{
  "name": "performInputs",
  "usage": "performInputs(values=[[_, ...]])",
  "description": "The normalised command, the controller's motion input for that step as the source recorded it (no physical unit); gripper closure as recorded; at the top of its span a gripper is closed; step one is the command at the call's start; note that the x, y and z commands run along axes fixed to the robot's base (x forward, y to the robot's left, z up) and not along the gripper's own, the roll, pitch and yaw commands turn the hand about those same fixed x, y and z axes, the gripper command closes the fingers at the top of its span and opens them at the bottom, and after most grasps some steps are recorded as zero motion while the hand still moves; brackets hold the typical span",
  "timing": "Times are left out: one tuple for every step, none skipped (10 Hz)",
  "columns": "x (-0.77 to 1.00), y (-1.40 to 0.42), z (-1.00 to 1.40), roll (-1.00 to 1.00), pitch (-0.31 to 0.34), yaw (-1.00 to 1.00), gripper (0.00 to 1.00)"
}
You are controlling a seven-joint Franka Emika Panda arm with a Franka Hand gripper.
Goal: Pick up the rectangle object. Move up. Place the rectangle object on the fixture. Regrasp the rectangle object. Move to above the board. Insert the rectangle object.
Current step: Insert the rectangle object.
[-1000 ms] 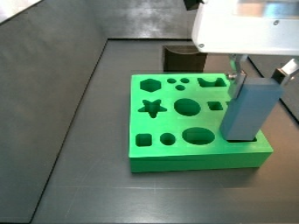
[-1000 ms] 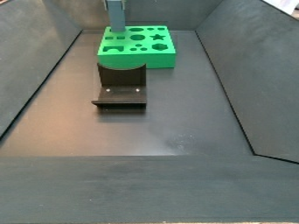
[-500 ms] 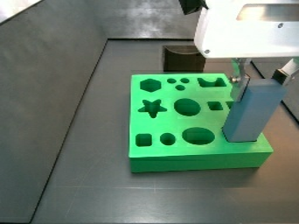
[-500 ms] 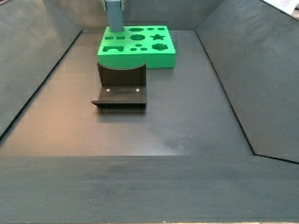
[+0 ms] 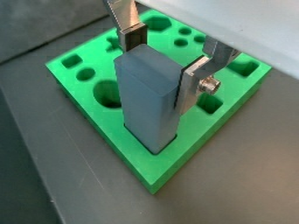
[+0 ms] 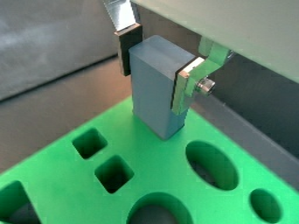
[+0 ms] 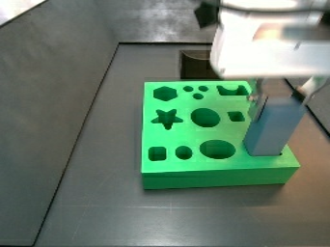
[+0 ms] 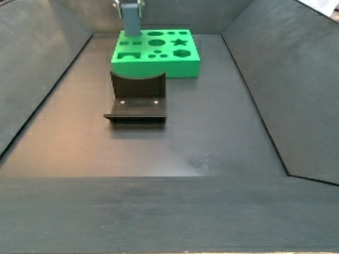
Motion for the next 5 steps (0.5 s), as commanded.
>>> performInputs(values=[[0.0,0.0,-0.92,0.22,0.0,-0.1,1.0],[0.0,-0.06,-1.0,0.19,0.0,-0.1,1.0],[0.0,-0.14,-1.0,0.15,-0.017,-0.12,1.0],[0.0,0.0,-0.39,0.0,0.0,-0.07,1.0],[0.0,0.0,0.0,0.0,0.0,0.0,1.0]])
